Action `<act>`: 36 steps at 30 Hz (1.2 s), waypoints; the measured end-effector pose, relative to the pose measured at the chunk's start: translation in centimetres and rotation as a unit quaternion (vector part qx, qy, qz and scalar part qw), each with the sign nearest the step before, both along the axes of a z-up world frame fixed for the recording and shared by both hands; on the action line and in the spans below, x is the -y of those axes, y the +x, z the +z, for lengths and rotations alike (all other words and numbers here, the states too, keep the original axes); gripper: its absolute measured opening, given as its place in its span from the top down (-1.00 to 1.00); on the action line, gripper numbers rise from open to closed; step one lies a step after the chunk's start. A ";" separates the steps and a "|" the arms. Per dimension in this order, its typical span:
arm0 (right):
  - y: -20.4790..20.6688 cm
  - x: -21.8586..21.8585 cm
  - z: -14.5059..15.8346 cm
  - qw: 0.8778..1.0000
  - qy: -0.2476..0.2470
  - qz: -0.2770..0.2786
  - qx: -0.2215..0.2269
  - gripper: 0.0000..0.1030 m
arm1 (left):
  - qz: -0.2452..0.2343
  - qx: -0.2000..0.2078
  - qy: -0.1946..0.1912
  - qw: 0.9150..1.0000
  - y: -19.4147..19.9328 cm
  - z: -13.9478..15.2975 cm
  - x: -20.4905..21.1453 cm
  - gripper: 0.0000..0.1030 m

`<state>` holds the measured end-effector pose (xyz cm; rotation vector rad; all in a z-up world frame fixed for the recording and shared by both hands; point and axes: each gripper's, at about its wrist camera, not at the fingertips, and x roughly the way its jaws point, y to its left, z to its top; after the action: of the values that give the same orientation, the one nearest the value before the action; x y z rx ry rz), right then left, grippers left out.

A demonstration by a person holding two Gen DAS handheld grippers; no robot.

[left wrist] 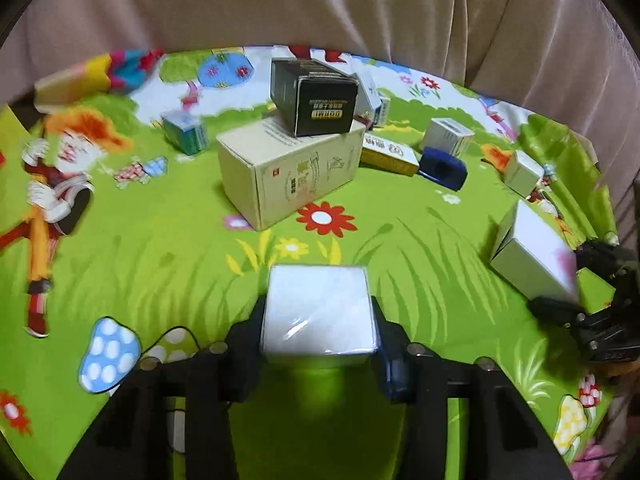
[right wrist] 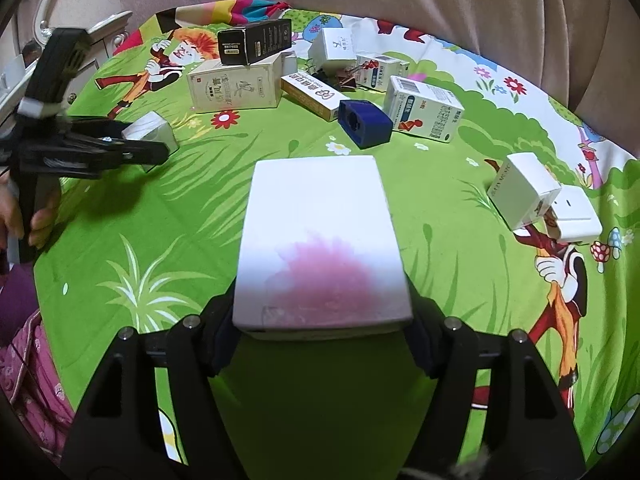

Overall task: Organize rigid objects
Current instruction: 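Grasp the small white box with the left tool while the right grasps the pink-flower box, then carry both boxes to the purple-rimmed storage box and release them inside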

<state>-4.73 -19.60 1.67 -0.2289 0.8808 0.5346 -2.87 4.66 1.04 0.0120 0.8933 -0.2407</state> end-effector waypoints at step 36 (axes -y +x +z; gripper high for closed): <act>-15.3 1.2 17.4 0.907 0.134 -0.143 0.372 -0.34 | 0.092 0.353 0.014 0.931 -15.4 16.6 3.9 0.12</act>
<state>-20.07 -20.85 19.09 -0.0356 0.0830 0.2476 -18.24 0.79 17.62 0.0381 0.1756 -0.0361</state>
